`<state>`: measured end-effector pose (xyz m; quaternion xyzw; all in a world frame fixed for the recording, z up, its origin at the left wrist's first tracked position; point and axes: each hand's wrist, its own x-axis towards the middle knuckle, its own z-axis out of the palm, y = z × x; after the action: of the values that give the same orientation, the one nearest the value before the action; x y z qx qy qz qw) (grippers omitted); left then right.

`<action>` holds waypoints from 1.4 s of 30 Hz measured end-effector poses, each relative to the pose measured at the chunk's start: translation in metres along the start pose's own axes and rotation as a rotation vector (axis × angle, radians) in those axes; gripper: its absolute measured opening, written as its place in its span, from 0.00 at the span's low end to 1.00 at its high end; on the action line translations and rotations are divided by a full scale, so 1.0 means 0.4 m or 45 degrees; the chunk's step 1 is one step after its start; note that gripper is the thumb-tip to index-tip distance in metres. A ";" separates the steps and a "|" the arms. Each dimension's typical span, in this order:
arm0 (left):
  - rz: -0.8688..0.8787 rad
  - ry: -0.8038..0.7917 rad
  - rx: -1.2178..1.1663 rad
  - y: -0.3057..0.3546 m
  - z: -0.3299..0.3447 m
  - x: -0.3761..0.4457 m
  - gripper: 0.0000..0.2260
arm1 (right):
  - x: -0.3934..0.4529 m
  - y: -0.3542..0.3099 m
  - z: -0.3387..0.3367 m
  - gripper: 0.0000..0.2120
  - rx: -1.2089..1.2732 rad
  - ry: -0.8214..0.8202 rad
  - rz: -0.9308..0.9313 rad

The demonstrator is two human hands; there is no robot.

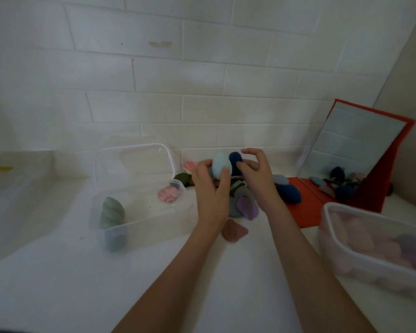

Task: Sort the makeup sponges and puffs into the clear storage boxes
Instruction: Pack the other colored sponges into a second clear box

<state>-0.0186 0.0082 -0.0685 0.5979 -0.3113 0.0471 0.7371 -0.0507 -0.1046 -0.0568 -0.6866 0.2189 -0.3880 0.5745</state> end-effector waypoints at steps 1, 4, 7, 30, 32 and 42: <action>0.009 0.010 -0.024 0.012 -0.002 0.000 0.08 | -0.015 -0.013 0.009 0.10 0.035 -0.037 -0.001; -0.042 0.031 -0.122 0.060 -0.018 0.013 0.05 | -0.059 -0.056 0.042 0.11 0.178 -0.116 -0.022; -0.199 0.035 -0.194 0.107 -0.056 0.043 0.06 | -0.089 -0.091 0.076 0.12 0.299 -0.184 -0.005; -0.254 -0.037 0.300 0.098 -0.495 0.099 0.08 | -0.181 -0.152 0.382 0.13 -1.073 -0.840 -0.201; -0.232 -0.010 0.280 0.092 -0.493 0.101 0.07 | -0.179 -0.154 0.391 0.12 -1.080 -0.847 -0.195; -0.393 0.037 -0.045 0.101 -0.477 0.134 0.10 | -0.183 -0.116 0.391 0.10 -0.911 -0.825 -0.081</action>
<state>0.0833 0.1769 -0.0238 0.6251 -0.2056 -0.0637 0.7503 0.0213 0.0581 -0.0389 -0.9330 0.1273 -0.0719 0.3288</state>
